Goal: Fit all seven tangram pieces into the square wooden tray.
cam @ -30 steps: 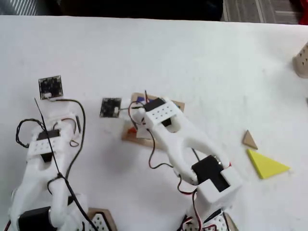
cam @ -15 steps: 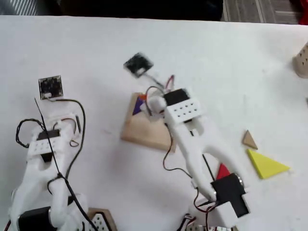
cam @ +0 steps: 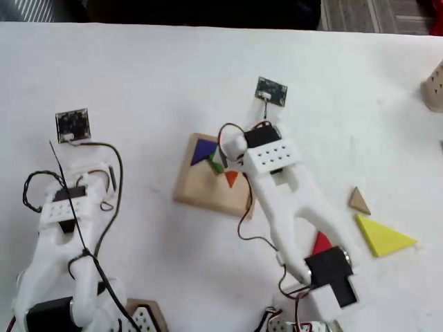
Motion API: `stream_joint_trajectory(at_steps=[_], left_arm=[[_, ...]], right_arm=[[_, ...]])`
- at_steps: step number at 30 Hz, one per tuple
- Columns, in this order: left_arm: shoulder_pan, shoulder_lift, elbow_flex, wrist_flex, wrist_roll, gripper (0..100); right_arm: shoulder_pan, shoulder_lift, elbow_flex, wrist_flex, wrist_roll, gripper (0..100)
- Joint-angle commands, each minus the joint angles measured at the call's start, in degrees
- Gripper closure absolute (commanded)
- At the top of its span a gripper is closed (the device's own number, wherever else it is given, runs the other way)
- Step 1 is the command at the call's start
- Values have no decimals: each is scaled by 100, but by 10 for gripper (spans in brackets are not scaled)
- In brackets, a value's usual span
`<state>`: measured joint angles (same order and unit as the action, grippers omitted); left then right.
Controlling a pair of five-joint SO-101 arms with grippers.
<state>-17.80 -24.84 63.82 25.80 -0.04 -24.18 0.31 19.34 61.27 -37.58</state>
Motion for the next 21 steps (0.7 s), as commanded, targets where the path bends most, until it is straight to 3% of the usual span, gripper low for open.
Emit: stream_joint_trajectory(at_steps=[1,7,11,18,21], left_arm=[[75,-233,-70,-158,-44,972],[84,-233,-79,-158,-44,972],[84,-233,-79,-158,-44,972],[92,-233,-79,-158,-44,972],[75,-233,-70,-158,-44,972]], right_arm=[[-84,488,-352,-207,-246,922],[-382,866,-1046,145,-176,918],[-453,593,-1257,514,686,912],[-470,734,-1275,549,1327,668],[-444,840,-1292,470,1433,661]])
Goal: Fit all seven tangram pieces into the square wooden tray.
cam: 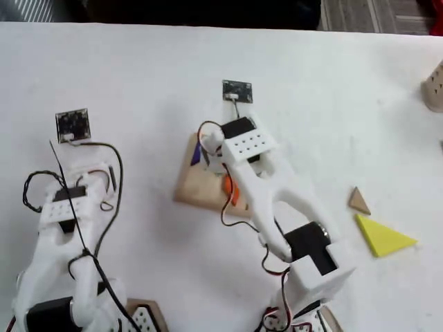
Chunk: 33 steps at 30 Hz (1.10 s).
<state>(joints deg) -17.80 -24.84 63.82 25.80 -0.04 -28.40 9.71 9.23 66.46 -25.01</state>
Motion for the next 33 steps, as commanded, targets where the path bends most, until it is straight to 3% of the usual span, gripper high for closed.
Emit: stream_joint_trajectory(at_steps=[1,11,17,24,29,33], left_arm=[[75,-233,-70,-158,-44,972],[101,-242,-44,-158,-44,972],[514,-286,70,-149,-53,972],[1376,-286,97,-114,-53,972],[2422,-840,88,387,-18,972],[4119,-2088,114,1284,35,975]], right_arm=[[-4,-92,-281,-75,185,672],[927,-207,-879,1024,185,868],[1033,-198,-835,1499,774,878],[1780,-259,-281,1042,958,878],[2536,-215,0,1024,1292,878],[3363,-215,369,760,1767,879]])
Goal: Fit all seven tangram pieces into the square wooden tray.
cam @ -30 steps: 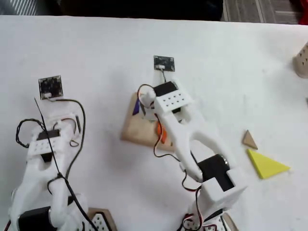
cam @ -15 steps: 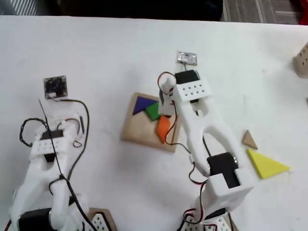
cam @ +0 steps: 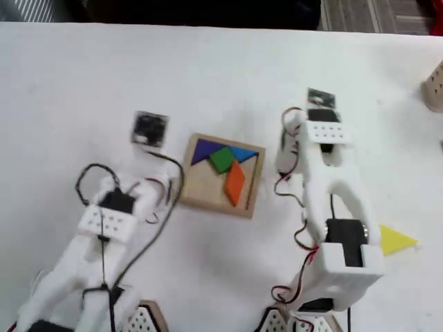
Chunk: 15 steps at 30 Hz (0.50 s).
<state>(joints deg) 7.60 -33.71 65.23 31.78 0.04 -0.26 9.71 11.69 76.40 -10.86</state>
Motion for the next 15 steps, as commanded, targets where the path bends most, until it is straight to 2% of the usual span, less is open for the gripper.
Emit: stream_joint_trajectory(at_steps=[1,4,6,9,12,15], left_arm=[[2062,-1499,-44,791,193,976],[3169,-2053,-70,721,1213,976],[3512,-1877,-26,369,1574,973],[3565,-1042,-246,-202,1327,972],[3758,-4,-905,-396,1187,959],[3925,1174,-1582,-413,1213,861]], right_arm=[[760,-215,246,-356,475,879],[1323,-224,633,-690,818,879],[1596,-242,853,-813,1046,879],[1798,-215,976,-892,1292,879],[1798,-215,993,-892,1363,879],[1798,-207,985,-936,1363,879]])
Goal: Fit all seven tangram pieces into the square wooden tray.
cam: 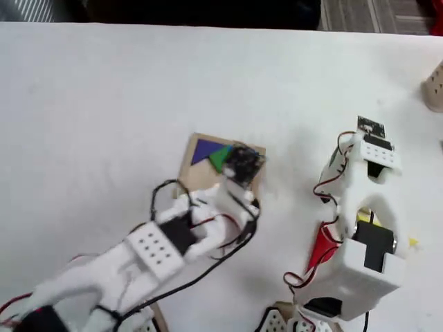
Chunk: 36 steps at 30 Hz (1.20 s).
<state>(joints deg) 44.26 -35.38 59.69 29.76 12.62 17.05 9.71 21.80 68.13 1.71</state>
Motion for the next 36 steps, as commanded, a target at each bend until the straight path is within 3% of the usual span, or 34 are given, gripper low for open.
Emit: stream_joint_trajectory(at_steps=[1,5,13,18,36], left_arm=[[268,1727,-1275,-202,-44,821],[259,2941,-2092,-229,-44,744],[-31,4215,-3024,-237,-53,811],[-576,4488,-3279,-237,-53,823],[-1165,4523,-3235,26,-44,823]], right_arm=[[66,-207,-18,-145,105,879],[66,-207,-9,-163,114,879],[66,-207,-18,-242,114,879],[-4,-207,-9,-268,255,879],[-198,-259,123,-268,273,879]])
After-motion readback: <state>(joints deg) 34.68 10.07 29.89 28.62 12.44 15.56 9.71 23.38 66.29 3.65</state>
